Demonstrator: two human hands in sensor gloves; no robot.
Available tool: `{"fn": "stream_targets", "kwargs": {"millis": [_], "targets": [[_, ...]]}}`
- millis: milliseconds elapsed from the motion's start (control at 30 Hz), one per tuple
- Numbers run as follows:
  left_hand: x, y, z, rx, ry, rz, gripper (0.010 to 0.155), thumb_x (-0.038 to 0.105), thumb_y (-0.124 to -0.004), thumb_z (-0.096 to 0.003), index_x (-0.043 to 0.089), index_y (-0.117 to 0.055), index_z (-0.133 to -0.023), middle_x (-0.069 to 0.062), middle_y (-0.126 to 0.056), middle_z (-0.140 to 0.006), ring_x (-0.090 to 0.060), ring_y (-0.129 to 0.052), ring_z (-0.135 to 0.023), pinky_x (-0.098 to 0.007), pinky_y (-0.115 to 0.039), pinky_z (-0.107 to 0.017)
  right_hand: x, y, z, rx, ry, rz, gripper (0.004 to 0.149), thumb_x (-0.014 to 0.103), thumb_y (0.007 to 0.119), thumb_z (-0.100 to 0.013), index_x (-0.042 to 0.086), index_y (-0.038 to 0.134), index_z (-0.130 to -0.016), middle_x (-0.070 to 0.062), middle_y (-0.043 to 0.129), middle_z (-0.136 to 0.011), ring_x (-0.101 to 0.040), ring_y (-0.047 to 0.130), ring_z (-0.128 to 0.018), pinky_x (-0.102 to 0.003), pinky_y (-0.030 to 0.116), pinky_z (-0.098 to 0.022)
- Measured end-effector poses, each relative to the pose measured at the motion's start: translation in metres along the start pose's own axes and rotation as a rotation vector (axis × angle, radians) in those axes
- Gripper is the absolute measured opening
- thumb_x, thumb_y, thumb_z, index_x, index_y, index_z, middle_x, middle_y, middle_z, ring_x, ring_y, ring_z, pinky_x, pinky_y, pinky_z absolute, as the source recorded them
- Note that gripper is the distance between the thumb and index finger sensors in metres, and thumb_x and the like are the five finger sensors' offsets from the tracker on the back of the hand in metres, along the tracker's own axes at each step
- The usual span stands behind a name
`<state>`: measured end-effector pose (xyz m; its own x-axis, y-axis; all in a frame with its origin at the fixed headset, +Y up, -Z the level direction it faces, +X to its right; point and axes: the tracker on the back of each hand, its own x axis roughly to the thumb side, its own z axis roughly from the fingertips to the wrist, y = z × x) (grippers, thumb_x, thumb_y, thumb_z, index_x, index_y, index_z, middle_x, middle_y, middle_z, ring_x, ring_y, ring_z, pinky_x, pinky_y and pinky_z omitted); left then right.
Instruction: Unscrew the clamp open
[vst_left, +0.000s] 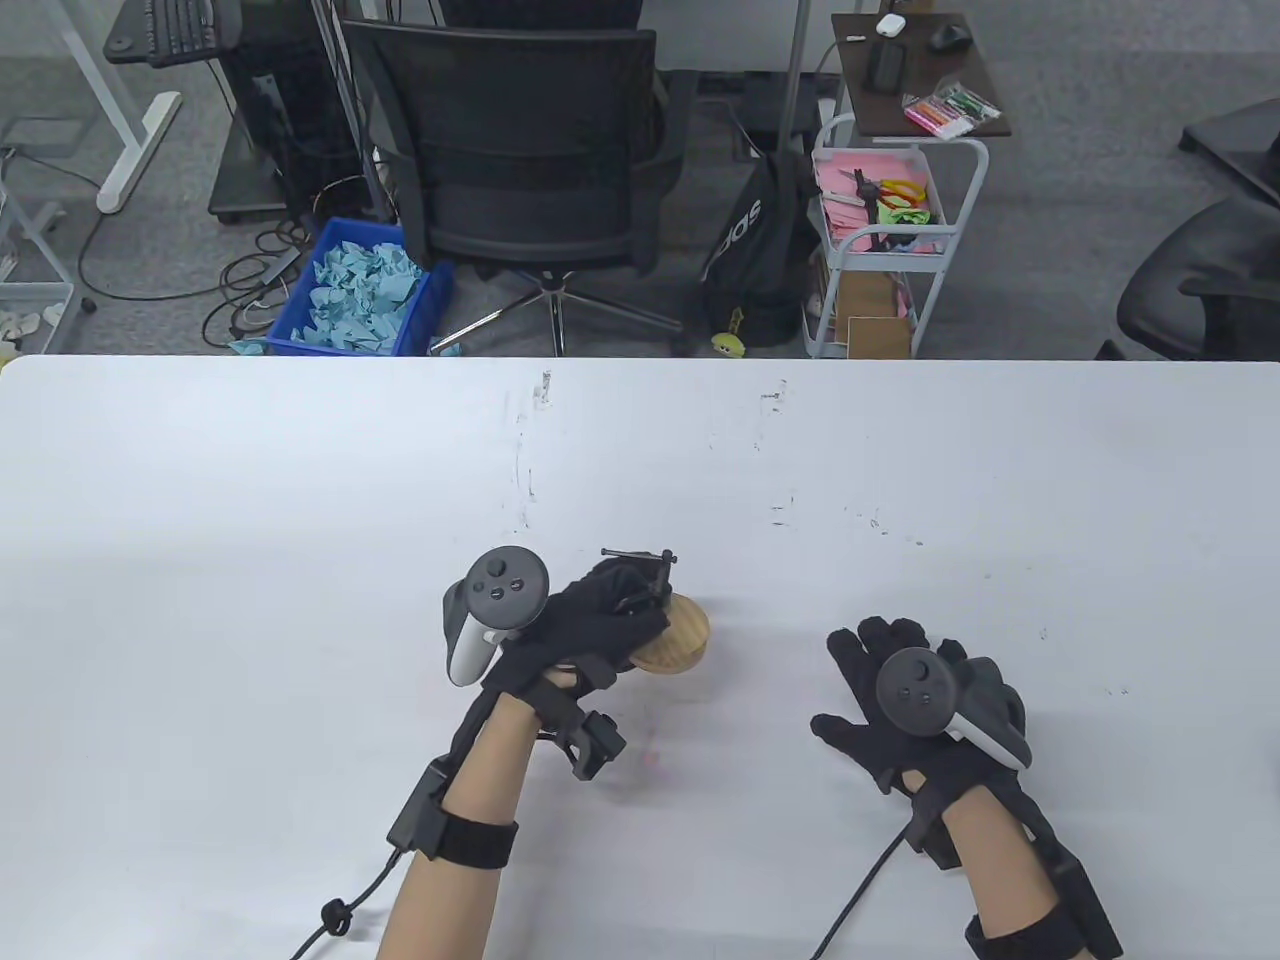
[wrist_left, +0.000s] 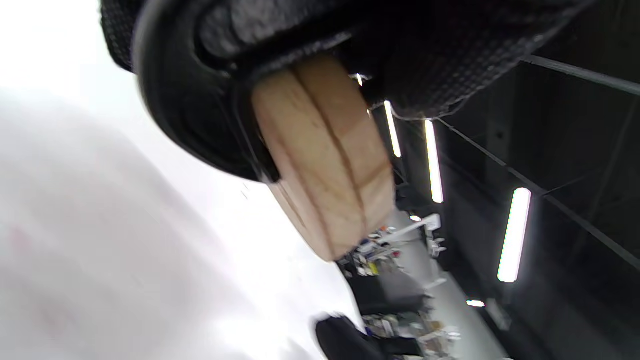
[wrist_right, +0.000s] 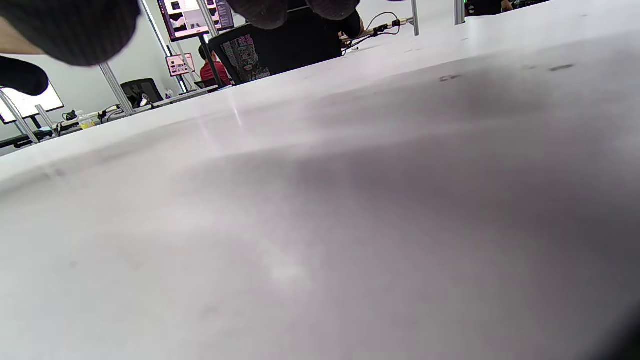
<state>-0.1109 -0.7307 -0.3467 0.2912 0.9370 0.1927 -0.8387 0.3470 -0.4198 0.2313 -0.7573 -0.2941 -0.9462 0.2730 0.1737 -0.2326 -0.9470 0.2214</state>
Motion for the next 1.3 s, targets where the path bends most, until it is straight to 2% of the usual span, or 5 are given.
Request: {"fn": "stream_targets", "kwargs": {"millis": [467, 700, 800, 900, 1300], "targets": [[-0.009, -0.031, 0.003, 0.014, -0.013, -0.007, 0.036, 0.038, -0.091, -0.0490, 0.022, -0.078, -0.078, -0.003, -0.072, -0.106, -0.038, -0.080, -0.099, -0.046, -0.090, -0.056, 0.012, -0.007, 0.003, -0.061, -0.075, -0.090, 0.085, 0.070, 0.068, -0.039, 0.032, 0.034, -0.107, -0.004, 0.026, -0.111, -0.044, 0.027, -0.107, -0.071, 0.020, -0.069], [-0.002, -0.038, 0.003, -0.004, -0.026, -0.013, 0.043, 0.037, -0.093, -0.0472, 0.027, -0.078, -0.086, -0.003, -0.074, -0.106, -0.036, -0.086, -0.096, -0.044, -0.092, -0.054, 0.053, -0.065, -0.005, -0.217, -0.277, -0.341, 0.072, 0.052, 0.068, -0.044, 0.033, 0.038, -0.106, -0.005, 0.034, -0.109, -0.043, 0.050, -0.103, -0.064, 0.047, -0.069], [0.003, -0.041, 0.003, -0.004, -0.033, -0.054, 0.046, 0.038, -0.093, -0.0457, 0.027, -0.081, -0.088, -0.004, -0.076, -0.105, -0.035, -0.088, -0.094, -0.042, -0.094, -0.053, 0.078, -0.087, -0.011, -0.287, -0.386, -0.387, 0.061, 0.044, 0.068, -0.044, 0.028, 0.057, -0.102, -0.006, 0.062, -0.100, -0.037, 0.079, -0.086, -0.054, 0.066, -0.061], [0.005, -0.042, 0.003, -0.002, -0.041, -0.065, 0.045, 0.039, -0.094, -0.0448, 0.027, -0.084, -0.087, -0.005, -0.078, -0.104, -0.034, -0.089, -0.094, -0.038, -0.095, -0.054, 0.092, -0.094, -0.018, -0.232, -0.380, -0.384, 0.053, 0.039, 0.071, -0.043, 0.026, 0.070, -0.095, -0.005, 0.075, -0.091, -0.031, 0.091, -0.069, -0.049, 0.074, -0.051], [0.020, -0.070, 0.004, -0.050, -0.098, -0.017, 0.043, 0.038, -0.094, -0.0439, 0.025, -0.088, -0.084, -0.009, -0.073, -0.106, -0.036, -0.087, -0.094, -0.037, -0.095, -0.055, 0.106, -0.105, -0.004, -0.221, -0.413, -0.305, 0.050, 0.035, 0.073, -0.044, 0.015, 0.074, -0.090, -0.004, 0.085, -0.073, -0.028, 0.095, -0.048, -0.046, 0.078, -0.040]]}}
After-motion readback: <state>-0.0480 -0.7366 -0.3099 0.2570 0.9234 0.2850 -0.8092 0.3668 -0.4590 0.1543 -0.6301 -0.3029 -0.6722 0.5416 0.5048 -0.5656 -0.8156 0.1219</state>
